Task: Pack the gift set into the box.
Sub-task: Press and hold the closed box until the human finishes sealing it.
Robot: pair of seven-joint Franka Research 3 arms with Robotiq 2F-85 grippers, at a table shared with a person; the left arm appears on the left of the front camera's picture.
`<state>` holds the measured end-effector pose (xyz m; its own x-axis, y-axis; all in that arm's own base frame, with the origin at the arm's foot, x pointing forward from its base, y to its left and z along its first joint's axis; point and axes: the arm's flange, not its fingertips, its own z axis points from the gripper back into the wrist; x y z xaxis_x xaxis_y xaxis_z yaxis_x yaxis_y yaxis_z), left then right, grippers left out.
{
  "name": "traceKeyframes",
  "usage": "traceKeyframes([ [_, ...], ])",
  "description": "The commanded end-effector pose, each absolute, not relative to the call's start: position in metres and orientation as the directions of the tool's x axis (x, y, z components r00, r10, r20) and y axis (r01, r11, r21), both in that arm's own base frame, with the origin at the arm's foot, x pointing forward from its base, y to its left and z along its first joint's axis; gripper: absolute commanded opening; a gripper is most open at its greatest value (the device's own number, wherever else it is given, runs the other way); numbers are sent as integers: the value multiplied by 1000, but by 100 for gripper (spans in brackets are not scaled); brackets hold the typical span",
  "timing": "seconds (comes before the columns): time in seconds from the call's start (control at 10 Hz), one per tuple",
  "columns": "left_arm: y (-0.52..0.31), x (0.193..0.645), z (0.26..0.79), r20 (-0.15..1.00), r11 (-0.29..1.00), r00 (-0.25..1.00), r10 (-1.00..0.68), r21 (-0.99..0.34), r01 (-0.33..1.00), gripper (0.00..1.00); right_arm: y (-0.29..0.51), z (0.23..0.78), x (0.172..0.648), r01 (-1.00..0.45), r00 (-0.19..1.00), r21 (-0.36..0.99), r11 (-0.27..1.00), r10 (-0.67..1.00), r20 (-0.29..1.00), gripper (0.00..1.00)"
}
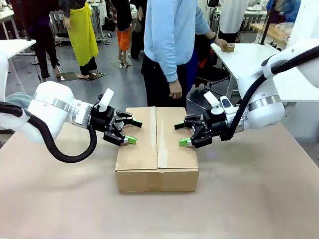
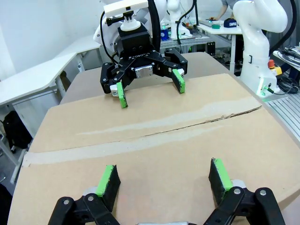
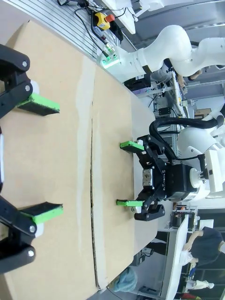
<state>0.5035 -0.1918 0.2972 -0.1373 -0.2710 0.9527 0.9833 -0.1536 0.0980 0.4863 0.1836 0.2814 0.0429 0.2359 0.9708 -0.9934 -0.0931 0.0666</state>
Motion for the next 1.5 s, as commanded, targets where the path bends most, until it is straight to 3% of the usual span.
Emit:
traceKeyframes([
  [0.0,-192,503,294,953,-151,-134,-271,95,984,100,183,280,486,-993,42,67,-93,243,969,100],
  [1.4,-192,503,294,953,-151,-134,-271,95,984,100,183,280,486,-993,42,67,-93,243,969,100],
])
